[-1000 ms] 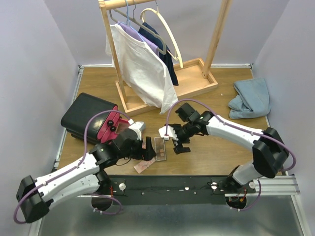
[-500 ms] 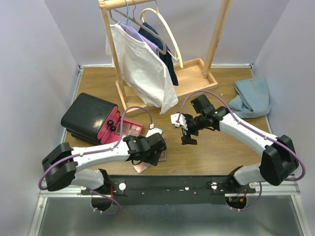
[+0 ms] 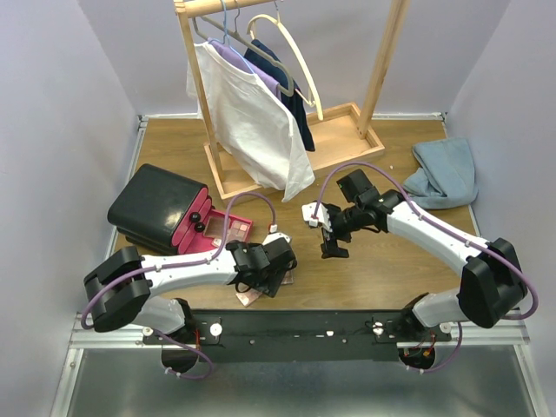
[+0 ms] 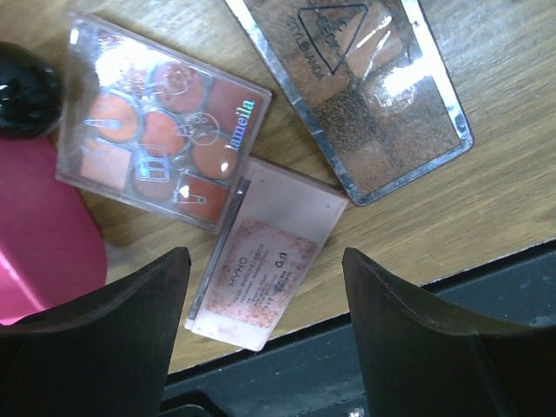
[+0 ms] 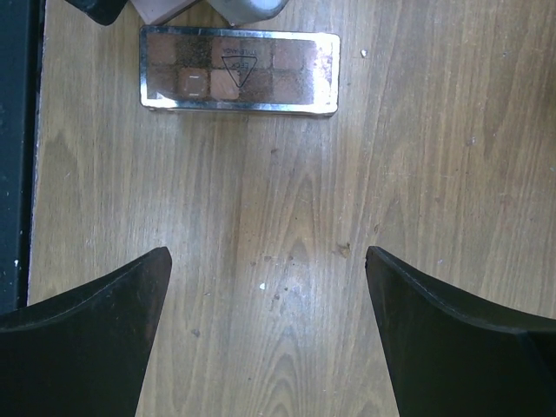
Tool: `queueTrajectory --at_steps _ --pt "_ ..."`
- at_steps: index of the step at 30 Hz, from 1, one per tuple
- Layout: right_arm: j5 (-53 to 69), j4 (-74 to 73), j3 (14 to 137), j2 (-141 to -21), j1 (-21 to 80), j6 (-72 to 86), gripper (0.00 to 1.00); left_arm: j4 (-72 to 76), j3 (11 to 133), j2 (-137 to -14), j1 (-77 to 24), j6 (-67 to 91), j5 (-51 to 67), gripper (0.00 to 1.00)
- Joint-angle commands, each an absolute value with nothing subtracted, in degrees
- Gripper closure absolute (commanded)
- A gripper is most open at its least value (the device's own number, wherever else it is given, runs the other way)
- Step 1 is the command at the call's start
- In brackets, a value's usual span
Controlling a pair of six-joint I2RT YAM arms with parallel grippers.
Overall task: Organize the makeup
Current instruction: Pick up the makeup from the corner of the board.
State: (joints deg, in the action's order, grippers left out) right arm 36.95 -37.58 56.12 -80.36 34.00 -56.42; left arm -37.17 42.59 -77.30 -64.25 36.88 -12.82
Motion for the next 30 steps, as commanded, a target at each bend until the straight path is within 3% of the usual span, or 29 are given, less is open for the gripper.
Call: queueTrajectory --at_steps 1,12,19,30 --pt "38.6 -37.5 54.8 -80.9 33.5 -56.7 0.00 -34.3 41.9 -79.0 -64.5 34.9 -9.6 0.21" --pt "39.0 -37.4 54.6 -80.8 33.3 -56.8 0.00 -31.3 40.7 -82.4 -63.1 33.0 -6.2 0.24" --pt "39.3 -37.6 54.6 -80.6 33.1 -57.0 0.00 -30.6 40.9 -82.1 -63.0 33.8 -6.6 0.55" --pt "39.6 -37.7 54.6 -80.6 32.9 -57.2 0.00 -34.2 43.0 -67.4 -63.0 33.8 -9.4 0.68"
